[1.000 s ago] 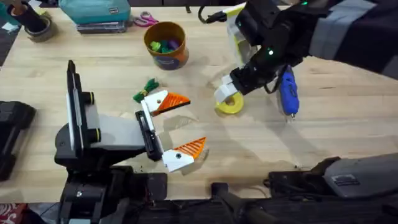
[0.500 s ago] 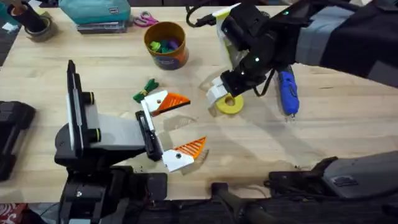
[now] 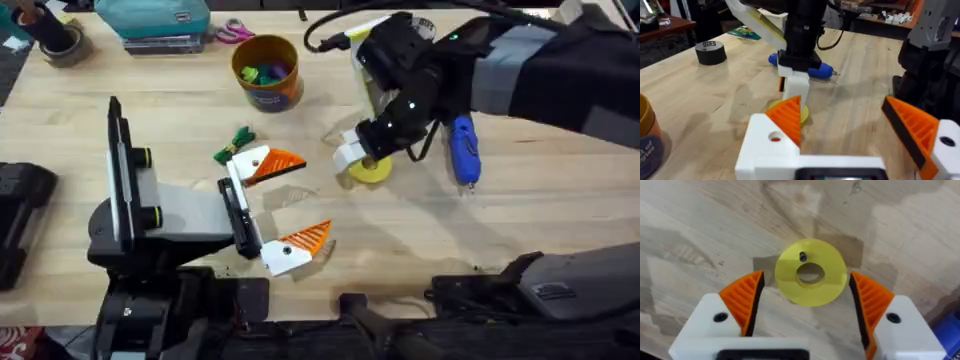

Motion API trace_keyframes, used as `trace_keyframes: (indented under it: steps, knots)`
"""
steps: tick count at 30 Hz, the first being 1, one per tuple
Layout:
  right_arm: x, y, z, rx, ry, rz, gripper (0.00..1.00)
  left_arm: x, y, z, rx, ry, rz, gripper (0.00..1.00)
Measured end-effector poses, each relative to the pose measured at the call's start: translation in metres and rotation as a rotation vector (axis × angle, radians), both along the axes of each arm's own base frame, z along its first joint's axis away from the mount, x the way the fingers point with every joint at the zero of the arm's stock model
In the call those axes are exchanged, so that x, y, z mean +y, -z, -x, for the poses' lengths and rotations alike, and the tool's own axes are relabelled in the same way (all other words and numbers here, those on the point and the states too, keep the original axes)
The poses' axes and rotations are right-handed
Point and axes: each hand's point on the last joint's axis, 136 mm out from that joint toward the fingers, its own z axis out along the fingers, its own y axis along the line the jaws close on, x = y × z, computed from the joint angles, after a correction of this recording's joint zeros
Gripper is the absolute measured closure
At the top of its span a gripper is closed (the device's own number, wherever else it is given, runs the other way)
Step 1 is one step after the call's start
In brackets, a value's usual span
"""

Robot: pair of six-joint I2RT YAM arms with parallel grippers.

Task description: Pick up the gripper from the table and insert it into the empty holder that is missing its gripper. Then pick up a screw, insert it into the mounting hole, and use the screwdriver to tighten it. Finally, clean up the table by picking up the vegetable and placing it into the bucket.

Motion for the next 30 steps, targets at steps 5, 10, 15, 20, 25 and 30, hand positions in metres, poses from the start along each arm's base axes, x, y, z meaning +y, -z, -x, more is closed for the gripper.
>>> trace_keyframes:
  steps: [5,10,15,20,25,30]
  knots:
    - [0.003,0.0,-0.004,-0.018,0.0,-0.011,0.005,0.0,0.0,0.0,0.0,0.0,0.0,0.015]
    - [0.003,0.004,-0.005,-0.015,0.001,-0.007,0.059,0.0,0.0,0.0,0.0,0.0,0.0,0.015]
    - [0.004,0.008,-0.007,-0.01,0.004,-0.005,0.109,0.0,0.0,0.0,0.0,0.0,0.0,0.015]
    - [0.005,0.008,-0.008,-0.015,0.004,-0.008,0.189,0.0,0.0,0.0,0.0,0.0,0.0,0.015]
    - [0.005,0.013,-0.009,-0.006,0.005,-0.002,0.266,0.0,0.0,0.0,0.0,0.0,0.0,0.015]
    - [0.006,0.019,-0.011,-0.001,0.012,0.003,0.315,0.0,0.0,0.0,0.0,0.0,0.0,0.015]
